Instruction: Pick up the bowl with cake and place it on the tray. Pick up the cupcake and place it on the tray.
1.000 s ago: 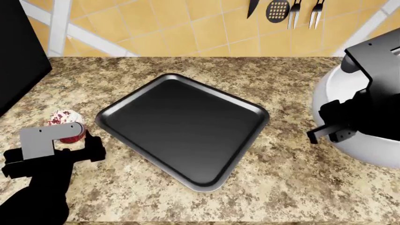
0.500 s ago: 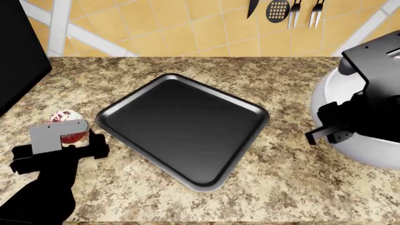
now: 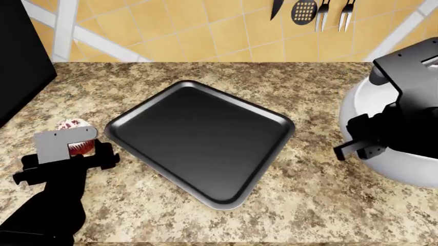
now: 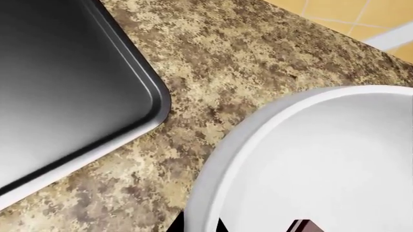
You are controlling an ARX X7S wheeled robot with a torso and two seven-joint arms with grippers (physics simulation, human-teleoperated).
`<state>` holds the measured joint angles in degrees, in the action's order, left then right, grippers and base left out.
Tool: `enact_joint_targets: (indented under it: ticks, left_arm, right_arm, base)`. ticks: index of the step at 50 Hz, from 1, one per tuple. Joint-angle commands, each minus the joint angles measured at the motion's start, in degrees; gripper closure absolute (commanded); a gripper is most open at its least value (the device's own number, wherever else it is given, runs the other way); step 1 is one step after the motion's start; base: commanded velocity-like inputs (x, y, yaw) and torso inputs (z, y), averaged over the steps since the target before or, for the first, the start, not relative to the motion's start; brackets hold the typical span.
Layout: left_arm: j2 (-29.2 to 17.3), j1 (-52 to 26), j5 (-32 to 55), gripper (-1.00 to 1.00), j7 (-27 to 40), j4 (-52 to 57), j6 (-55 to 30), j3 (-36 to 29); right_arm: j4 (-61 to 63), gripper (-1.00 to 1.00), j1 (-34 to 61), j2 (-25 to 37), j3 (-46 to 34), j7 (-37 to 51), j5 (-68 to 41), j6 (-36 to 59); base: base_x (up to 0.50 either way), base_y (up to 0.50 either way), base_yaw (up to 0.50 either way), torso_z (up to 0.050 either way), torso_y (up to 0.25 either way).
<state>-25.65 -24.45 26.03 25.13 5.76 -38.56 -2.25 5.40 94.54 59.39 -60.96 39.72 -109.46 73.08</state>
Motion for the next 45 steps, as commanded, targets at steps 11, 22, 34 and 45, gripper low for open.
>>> enact_joint_targets:
  ticks: [11,22,34,45]
  left_arm:
    - [0.2,1.6,-0.3,1.00,1.7,-0.8,2.8,1.8]
    - [-1.8,3.4,1.6,1.00,1.9,9.1,1.4,2.9]
    - [-5.1,-0.9,7.0,1.00,0.9,21.6,-6.5,1.9]
    - [-5.2,-7.0,11.5,1.00,-0.5,25.8,-12.5,-1.0]
  right_arm:
    - [1.1,1.00,1.2,1.4,0.5,0.9,1.1,-0.1]
    - [1.7,1.00,2.6,1.5,0.4,3.0,-1.2,0.5]
    - [0.9,1.00,5.5,0.9,-0.2,5.2,-4.2,2.4]
    - [2.2,1.00,4.9,1.9,0.0,5.3,-4.8,1.3]
  base:
    - [0.00,0.00,0.00,0.000,0.000]
    - [0.00,0.00,0.00,0.001,0.001]
    - [0.00,0.00,0.00,0.000,0.002]
    - [0.00,0.00,0.00,0.001,0.001]
